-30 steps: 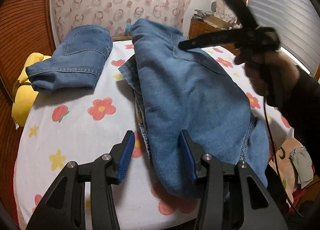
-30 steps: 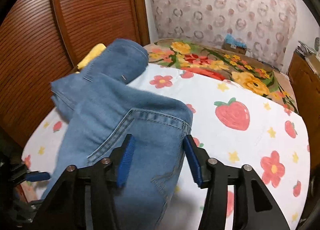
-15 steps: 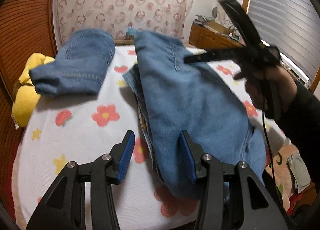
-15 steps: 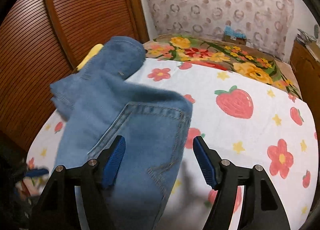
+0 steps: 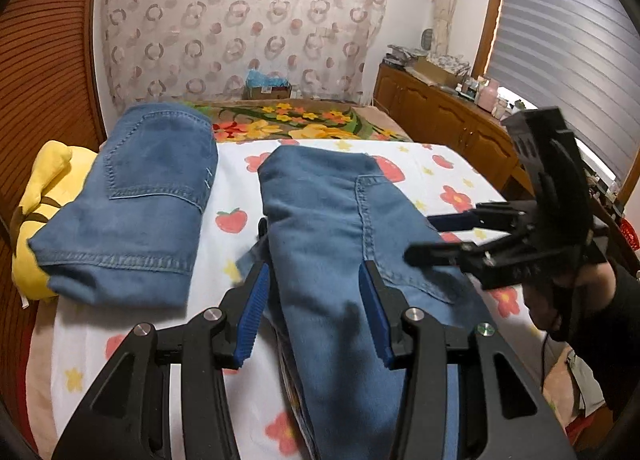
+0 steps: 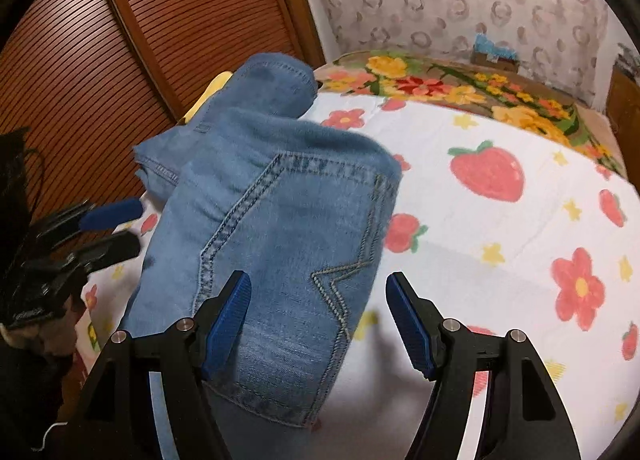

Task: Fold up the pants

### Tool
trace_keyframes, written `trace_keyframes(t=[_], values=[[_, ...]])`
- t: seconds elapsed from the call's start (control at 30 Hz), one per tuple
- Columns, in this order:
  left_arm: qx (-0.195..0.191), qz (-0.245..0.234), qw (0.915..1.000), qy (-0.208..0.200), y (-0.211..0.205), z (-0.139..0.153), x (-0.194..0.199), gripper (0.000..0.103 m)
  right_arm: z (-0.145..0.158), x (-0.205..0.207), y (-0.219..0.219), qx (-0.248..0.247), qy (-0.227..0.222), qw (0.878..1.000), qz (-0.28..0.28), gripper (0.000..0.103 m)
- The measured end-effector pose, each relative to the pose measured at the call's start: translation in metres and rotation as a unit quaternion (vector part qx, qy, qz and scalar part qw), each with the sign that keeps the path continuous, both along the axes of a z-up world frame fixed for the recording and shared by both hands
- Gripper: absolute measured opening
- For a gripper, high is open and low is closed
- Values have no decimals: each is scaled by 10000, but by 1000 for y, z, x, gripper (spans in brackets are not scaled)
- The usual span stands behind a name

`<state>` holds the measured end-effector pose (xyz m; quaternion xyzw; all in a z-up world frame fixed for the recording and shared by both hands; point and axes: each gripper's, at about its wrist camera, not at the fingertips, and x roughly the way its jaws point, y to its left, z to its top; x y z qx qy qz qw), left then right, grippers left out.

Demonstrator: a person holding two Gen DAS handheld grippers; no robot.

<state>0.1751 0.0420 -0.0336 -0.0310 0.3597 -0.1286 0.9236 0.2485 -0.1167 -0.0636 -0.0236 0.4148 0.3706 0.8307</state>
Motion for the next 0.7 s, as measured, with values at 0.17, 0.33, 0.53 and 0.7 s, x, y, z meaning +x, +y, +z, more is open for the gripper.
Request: trace_keyframes(t=[0.17,0.33,0.53,0.7], values=[[131,110,9995,278,1,-20,16,47,-9,10,8,61,200,9996,168,72],[158,151,9987,465,4,-39,17,47,-20,19,10,157,439,9985,284,72],[100,175,9989,433,5,-42,16,47,-27,26,13,270,564,9974,345,72],[95,184,9989,430,5,-42,16,47,-31,28,13,420,830,9951,326,65]])
